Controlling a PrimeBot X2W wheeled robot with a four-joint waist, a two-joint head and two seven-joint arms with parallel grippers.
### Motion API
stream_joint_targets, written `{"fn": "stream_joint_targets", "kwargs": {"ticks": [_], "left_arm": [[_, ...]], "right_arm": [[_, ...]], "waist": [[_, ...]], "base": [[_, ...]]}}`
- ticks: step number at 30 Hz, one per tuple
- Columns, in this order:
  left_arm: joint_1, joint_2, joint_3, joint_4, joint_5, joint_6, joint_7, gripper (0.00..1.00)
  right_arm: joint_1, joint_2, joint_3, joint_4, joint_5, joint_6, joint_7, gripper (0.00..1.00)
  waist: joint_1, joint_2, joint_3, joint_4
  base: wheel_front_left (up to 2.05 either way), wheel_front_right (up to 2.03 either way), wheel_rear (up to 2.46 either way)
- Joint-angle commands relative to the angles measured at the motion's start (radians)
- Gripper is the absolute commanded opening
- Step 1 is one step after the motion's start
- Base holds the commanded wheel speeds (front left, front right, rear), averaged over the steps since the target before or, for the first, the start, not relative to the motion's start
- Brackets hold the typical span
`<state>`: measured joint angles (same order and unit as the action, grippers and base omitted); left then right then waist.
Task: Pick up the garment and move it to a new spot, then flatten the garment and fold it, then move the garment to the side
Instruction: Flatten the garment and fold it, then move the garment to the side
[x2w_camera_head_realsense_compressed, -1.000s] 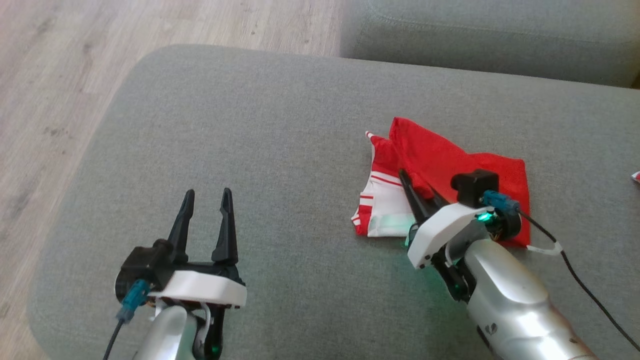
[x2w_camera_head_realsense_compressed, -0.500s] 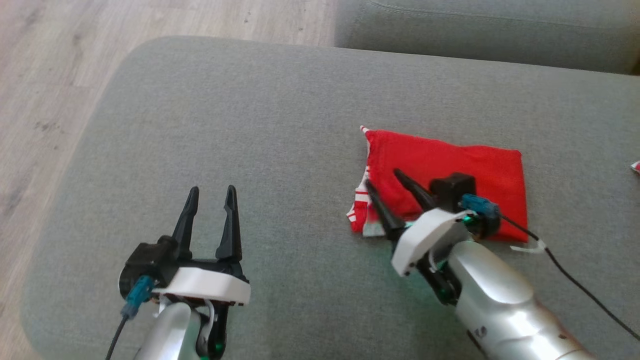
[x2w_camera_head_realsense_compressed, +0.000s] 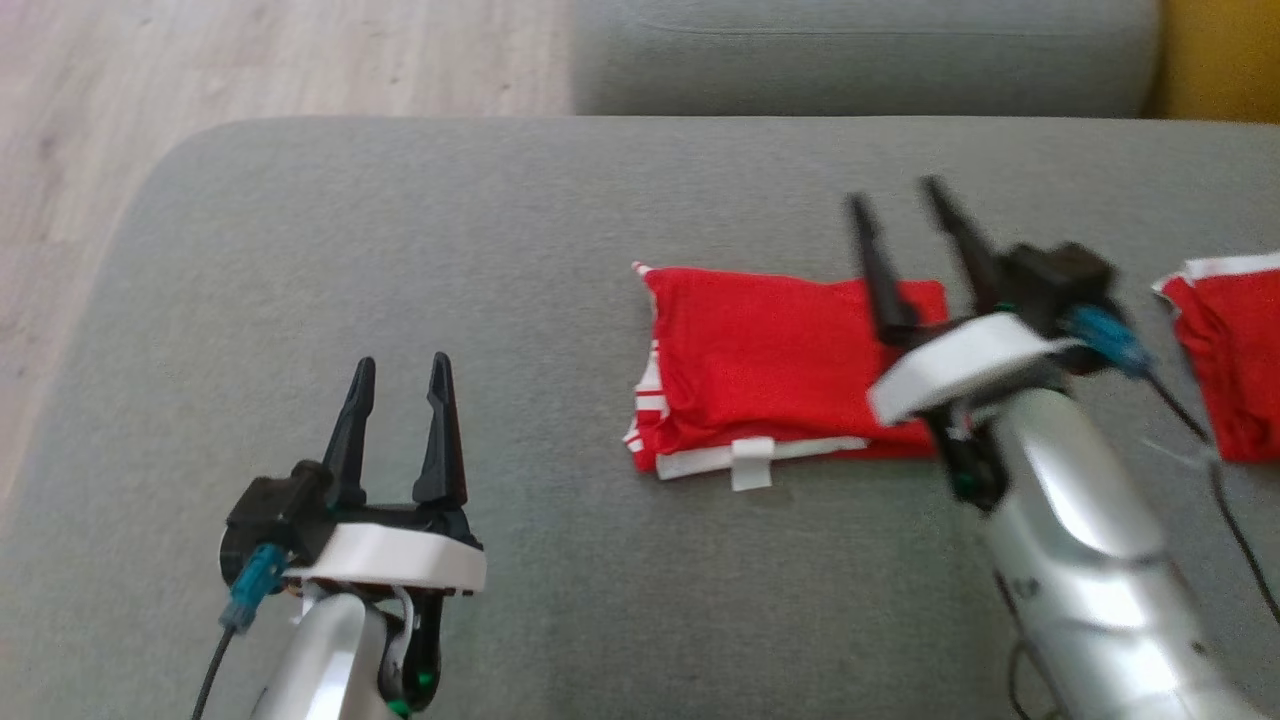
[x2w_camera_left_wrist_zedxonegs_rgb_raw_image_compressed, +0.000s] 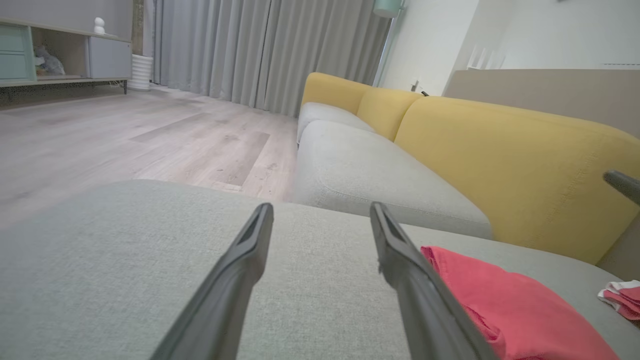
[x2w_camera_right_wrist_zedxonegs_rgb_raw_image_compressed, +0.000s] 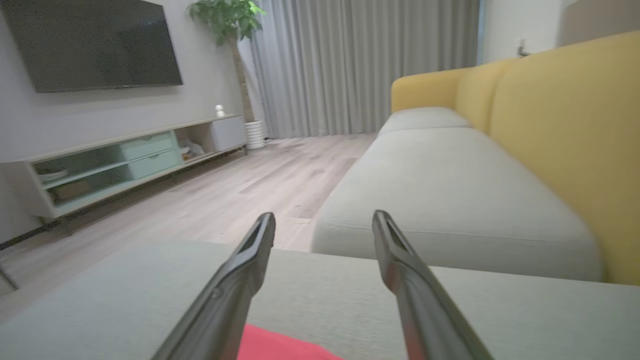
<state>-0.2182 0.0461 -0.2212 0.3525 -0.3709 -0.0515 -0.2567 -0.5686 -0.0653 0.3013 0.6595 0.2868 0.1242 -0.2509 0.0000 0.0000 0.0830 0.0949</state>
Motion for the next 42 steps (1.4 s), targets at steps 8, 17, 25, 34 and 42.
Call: {"fn": "stream_joint_targets", "kwargs": {"ticks": [8, 17, 25, 34, 42], "left_arm": [[0.009, 0.004, 0.058, -0.045, 0.007, 0.004, -0.005, 1.00], [0.045, 0.004, 0.078, -0.051, 0.010, 0.004, -0.005, 1.00], [0.031, 0.004, 0.067, -0.050, 0.009, 0.004, -0.005, 1.00], [-0.013, 0.004, 0.045, -0.046, 0.011, -0.001, -0.005, 1.00], [-0.040, 0.004, 0.026, -0.034, 0.008, -0.003, -0.005, 1.00]], "right_arm": [[0.239, 0.015, -0.260, -0.254, -0.231, 0.007, -0.011, 1.00], [0.379, 0.015, -0.295, -0.333, -0.226, 0.007, -0.011, 1.00], [0.362, 0.015, -0.293, -0.329, -0.230, 0.007, -0.011, 1.00], [0.256, 0.015, -0.305, -0.221, -0.254, 0.007, 0.015, 1.00], [0.152, 0.015, -0.294, -0.005, -0.212, 0.007, 0.119, 1.00]], "waist": [[0.0000, 0.0000, -0.019, -0.090], [0.0000, 0.0000, -0.010, -0.119], [0.0000, 0.0000, 0.008, -0.109], [0.0000, 0.0000, 0.072, -0.056], [0.0000, 0.0000, 0.117, 0.000]], "base": [[0.00, 0.00, 0.00], [0.00, 0.00, 0.00], [0.00, 0.00, 0.00], [0.00, 0.00, 0.00], [0.00, 0.00, 0.00]]}}
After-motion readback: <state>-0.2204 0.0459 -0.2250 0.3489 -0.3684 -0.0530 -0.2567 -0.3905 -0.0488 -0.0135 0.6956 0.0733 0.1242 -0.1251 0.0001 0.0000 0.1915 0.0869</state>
